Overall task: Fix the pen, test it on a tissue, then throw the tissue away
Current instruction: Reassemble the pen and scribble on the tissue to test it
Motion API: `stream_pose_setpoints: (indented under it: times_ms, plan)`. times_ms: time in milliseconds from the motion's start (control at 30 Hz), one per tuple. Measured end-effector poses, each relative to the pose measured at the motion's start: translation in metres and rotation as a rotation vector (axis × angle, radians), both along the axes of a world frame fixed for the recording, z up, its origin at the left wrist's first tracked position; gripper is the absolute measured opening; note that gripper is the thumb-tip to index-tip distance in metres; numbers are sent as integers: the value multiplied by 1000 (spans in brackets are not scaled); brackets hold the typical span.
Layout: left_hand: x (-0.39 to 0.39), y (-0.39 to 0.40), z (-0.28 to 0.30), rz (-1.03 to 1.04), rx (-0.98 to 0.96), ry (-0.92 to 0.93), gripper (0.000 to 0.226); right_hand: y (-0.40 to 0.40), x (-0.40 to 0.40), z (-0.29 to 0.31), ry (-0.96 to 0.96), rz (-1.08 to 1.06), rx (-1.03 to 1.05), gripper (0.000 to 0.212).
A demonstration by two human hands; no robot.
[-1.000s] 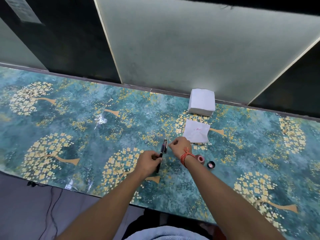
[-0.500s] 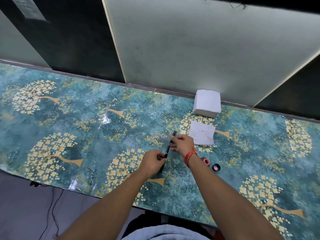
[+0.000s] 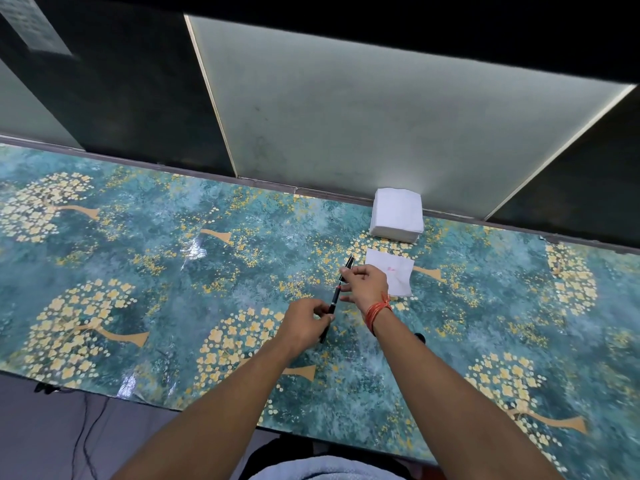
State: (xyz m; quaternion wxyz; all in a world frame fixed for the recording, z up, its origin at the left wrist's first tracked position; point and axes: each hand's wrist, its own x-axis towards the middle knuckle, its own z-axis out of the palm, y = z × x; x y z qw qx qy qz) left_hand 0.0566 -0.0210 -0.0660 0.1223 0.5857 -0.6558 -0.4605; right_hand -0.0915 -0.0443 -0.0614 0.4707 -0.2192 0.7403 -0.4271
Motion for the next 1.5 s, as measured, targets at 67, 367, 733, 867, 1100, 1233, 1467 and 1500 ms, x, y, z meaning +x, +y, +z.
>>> stream_pose_setpoints:
  times_ms: [67,367,733,867,1100,1233,1467,1500]
  plan:
    - [-1,0,-1,-3,-10,1,18,2,-1,2,21,39,0,20]
    - [-13,-6,6,40,-62,50,19,11,0,-1,30,152,24,21]
    - [-23,-7,5,86,-1,118,16,10,-4,-2,137,236,92,21]
    - [-23,-13,6,118,62,145,24,-8,-7,-8,264,205,141,21]
    - [-22,-26,3,156,101,183,29,-48,-24,1,488,164,174,24]
    - [-20,-25,0,154,140,191,19,-60,-27,-5,561,241,201,23]
    - [-18,-24,-9,122,151,172,9,-62,-27,-24,680,354,218,27]
    - [-18,-24,-8,118,150,167,11,-61,-28,-23,687,366,216,27]
